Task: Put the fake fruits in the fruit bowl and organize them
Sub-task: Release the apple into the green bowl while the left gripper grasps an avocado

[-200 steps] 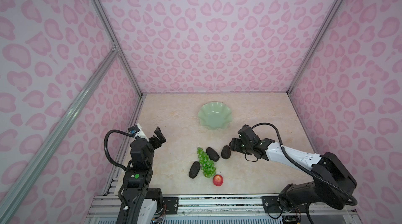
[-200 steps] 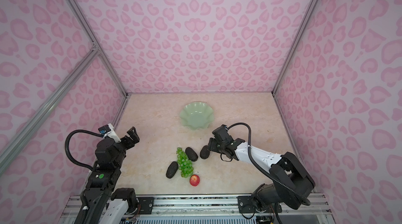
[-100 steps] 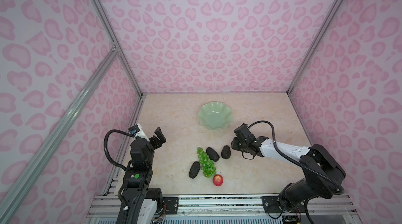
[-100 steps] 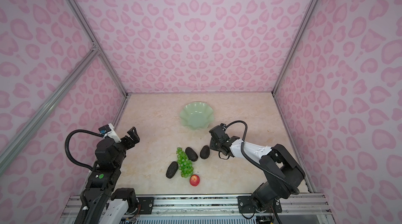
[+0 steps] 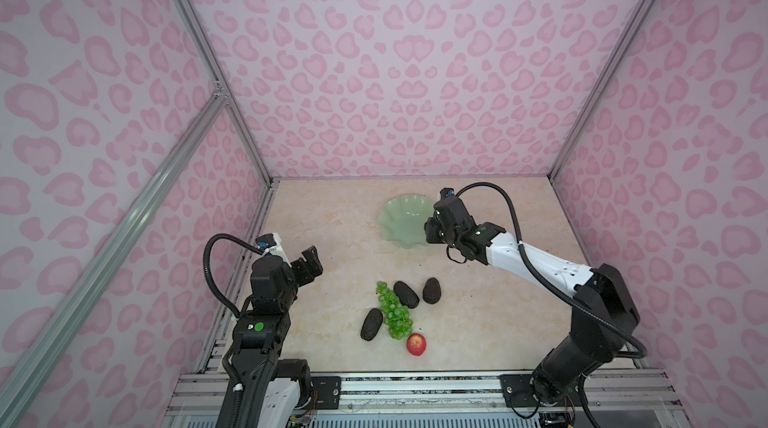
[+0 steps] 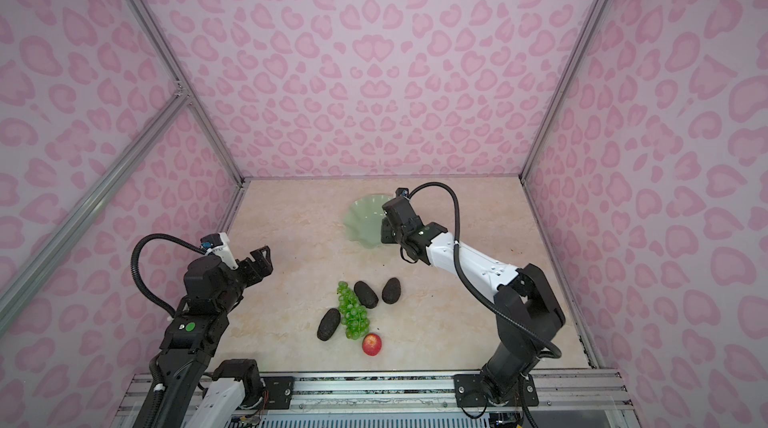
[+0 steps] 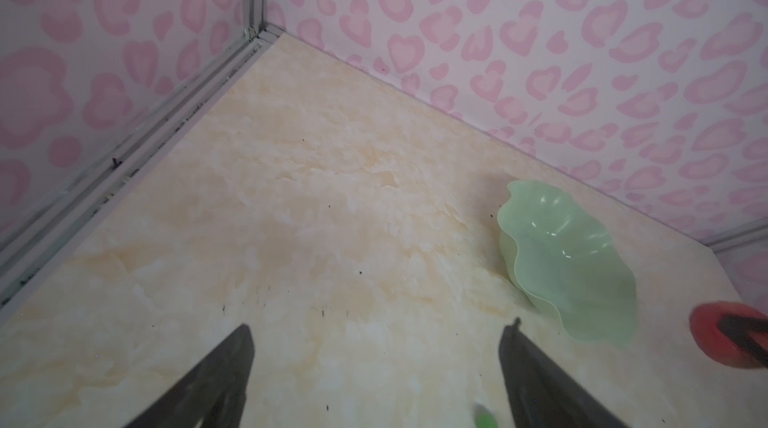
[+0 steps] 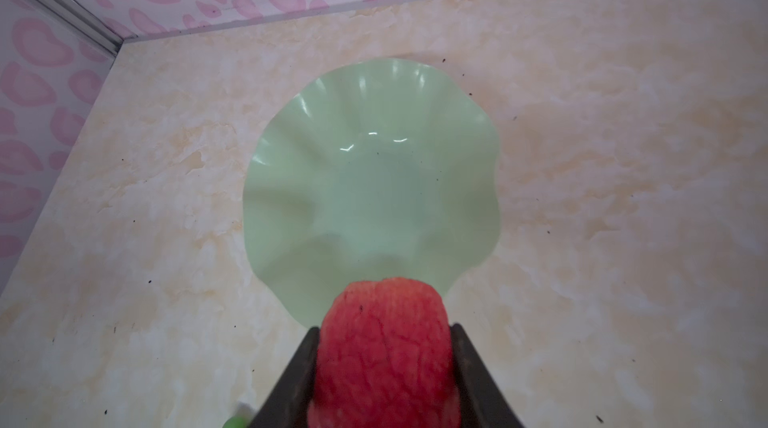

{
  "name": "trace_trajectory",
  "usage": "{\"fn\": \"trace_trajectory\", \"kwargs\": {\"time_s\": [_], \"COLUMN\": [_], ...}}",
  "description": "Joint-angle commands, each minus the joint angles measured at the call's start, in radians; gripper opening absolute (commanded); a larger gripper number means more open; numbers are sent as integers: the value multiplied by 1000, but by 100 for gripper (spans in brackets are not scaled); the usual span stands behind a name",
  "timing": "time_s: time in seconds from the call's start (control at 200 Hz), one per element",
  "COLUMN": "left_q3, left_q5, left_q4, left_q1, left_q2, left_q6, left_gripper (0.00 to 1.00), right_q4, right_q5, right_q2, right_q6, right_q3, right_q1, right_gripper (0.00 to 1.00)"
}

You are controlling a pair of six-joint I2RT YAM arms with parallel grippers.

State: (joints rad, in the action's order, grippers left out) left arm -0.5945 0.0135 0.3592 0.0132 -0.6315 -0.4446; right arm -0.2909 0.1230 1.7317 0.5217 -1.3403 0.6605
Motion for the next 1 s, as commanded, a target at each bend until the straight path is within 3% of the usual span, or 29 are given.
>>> {"fn": "trace_trajectory", "kwargs": {"time_s": [0.0, 0.13, 0.445, 0.845, 0.995], "left_q3": [12, 47, 114, 205, 226], "left_q5": [157, 219, 175, 68, 36], "left_q4": [46, 53, 71, 40, 13], "left_q1": [0, 27, 207, 519, 607], "left_q2": [-11, 7, 56, 0, -10], "left_q6": [-56, -99, -195, -277, -296], "left_gripper": [90, 88, 87, 87, 87], "right_q4": [-58, -82, -178, -186, -145], "right_q5": [-65, -110, -179, -220, -226], "right_q2": [148, 306, 581, 599, 490], "right_q6": [-88, -122, -151, -121, -116], "right_q3": [-127, -285, -532, -559, -510], "right_q1": [-6, -12, -37, -61, -86], "right_gripper": [33, 33, 36, 63, 69]}}
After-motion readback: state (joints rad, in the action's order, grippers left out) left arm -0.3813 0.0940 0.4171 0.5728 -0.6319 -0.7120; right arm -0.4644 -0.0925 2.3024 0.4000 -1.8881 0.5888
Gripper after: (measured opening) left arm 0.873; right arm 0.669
